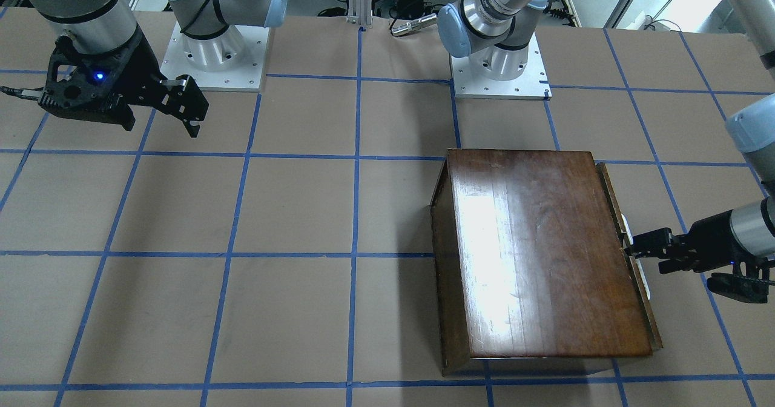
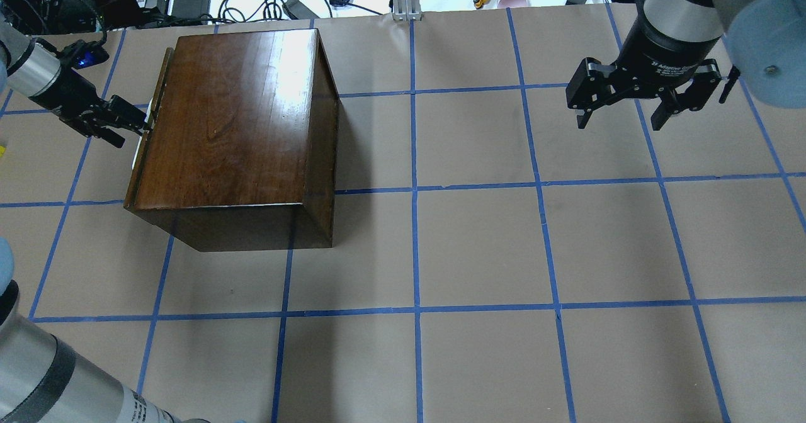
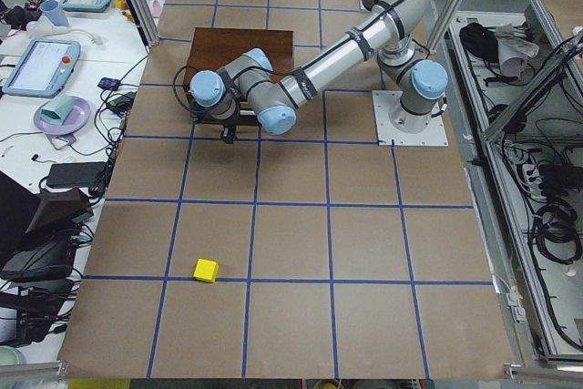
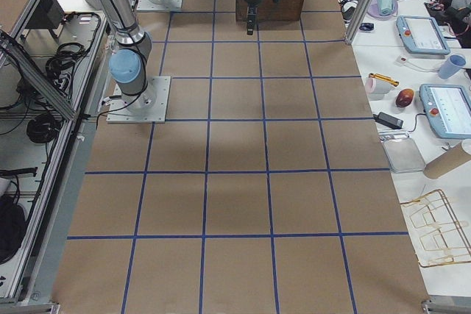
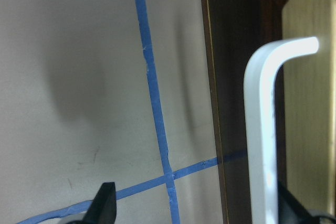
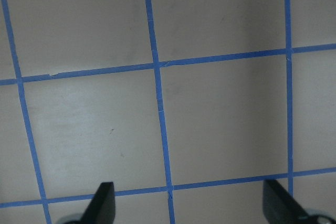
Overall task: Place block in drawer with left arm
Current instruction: 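Pull the drawer outward from the cabinet with the left gripper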
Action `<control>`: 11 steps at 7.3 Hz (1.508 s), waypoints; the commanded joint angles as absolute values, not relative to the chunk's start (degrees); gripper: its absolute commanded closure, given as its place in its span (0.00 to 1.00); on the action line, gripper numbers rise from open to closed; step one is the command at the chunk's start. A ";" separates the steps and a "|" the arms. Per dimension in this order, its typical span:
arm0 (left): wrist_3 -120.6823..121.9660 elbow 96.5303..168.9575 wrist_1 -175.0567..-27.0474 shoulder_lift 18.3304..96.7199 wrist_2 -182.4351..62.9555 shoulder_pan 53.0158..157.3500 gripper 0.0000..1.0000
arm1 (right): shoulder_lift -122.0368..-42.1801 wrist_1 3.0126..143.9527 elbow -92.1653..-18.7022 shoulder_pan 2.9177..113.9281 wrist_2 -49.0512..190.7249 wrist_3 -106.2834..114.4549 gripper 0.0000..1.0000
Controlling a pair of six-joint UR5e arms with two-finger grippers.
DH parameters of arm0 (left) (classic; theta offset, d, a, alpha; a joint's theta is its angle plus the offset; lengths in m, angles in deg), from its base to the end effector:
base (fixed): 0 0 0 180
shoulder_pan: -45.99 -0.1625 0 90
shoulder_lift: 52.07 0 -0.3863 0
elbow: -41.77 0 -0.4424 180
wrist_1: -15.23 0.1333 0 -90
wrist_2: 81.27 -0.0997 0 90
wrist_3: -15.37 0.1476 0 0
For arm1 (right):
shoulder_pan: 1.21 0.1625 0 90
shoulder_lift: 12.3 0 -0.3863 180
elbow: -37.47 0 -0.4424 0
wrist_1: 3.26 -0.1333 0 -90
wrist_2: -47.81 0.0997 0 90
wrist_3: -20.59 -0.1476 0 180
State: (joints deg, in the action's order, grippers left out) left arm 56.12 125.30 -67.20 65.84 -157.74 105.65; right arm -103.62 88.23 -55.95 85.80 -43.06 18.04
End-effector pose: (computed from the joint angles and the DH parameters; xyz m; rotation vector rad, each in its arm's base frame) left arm 0.1860 -0.6501 0.1789 -0.2145 -2.8009 -0.0843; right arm 0.1032 -0.5374 0.3839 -0.1510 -3.1228 -0.0167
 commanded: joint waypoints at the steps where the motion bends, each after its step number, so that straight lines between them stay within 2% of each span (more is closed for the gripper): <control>1: 57.64 124.40 -67.13 65.97 -158.09 104.97 0.00 | -103.62 88.23 -55.95 85.80 -43.06 18.04 0.00; 11: 60.99 119.12 -67.57 69.13 -162.13 103.20 0.00 | -103.62 88.23 -55.95 85.72 -43.06 18.04 0.00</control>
